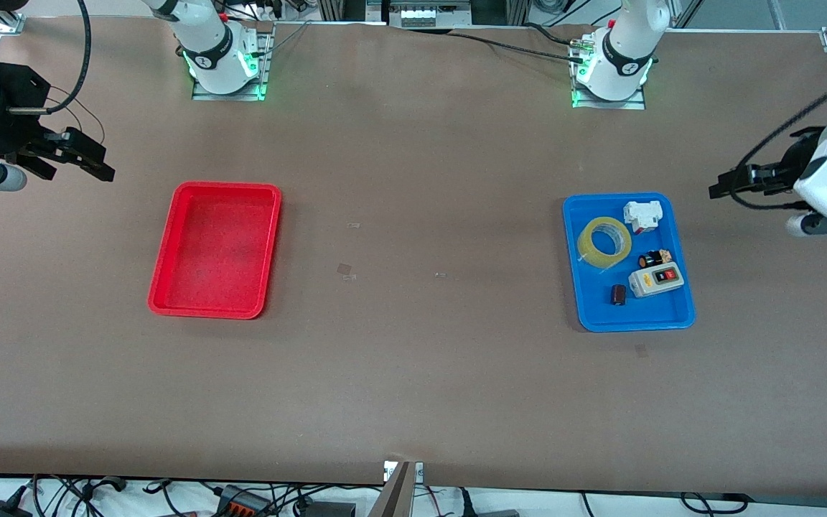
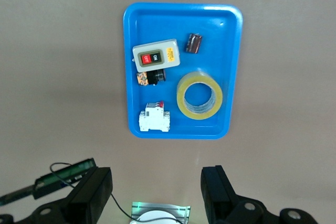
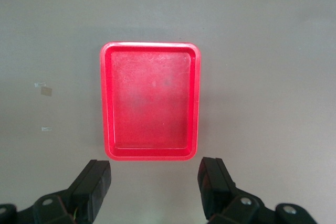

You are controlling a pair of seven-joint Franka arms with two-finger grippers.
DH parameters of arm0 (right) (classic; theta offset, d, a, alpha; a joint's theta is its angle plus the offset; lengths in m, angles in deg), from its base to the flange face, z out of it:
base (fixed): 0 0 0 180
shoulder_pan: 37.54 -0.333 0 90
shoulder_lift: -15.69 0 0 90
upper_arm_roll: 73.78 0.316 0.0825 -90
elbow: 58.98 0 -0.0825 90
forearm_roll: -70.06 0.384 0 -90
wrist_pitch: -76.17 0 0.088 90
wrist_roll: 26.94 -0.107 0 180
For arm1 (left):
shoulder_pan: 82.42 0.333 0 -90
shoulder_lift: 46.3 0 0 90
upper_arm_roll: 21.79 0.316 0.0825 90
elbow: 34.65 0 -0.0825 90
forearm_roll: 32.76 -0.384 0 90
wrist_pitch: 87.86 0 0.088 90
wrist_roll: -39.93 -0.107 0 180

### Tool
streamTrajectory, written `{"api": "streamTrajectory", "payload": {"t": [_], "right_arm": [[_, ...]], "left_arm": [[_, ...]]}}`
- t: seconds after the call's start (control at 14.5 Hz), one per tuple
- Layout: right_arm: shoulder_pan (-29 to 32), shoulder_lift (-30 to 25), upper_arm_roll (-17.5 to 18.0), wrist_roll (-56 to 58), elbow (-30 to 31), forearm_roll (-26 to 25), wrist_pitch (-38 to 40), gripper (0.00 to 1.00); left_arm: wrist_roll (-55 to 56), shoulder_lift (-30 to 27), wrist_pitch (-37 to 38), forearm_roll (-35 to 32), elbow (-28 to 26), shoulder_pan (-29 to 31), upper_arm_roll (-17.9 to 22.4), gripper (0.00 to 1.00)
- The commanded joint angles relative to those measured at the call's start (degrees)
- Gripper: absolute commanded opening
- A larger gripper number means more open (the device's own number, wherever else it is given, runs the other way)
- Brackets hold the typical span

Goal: Place and move tape with both arms
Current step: 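Reach the left gripper down to the yellow tape roll in the blue tray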

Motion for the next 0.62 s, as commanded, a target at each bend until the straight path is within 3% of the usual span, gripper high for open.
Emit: {"api": "streamTrajectory", "payload": {"t": [0.0,0.55], "right_arm": [[-0.3,-0.4,0.2,-0.3,-0.5,-0.5,0.1,0.98],[-0.1,-0.4,0.1,-0.3,-0.5,-0.5,-0.6,0.98]], "left_arm": [[0.5,-0.4,-6.0,-1.0,-6.3,0.2,-0.1,1.00],[0.4,-2.4,-29.7,-1.0,-27.6,0.2,-0.9,1.00]]}}
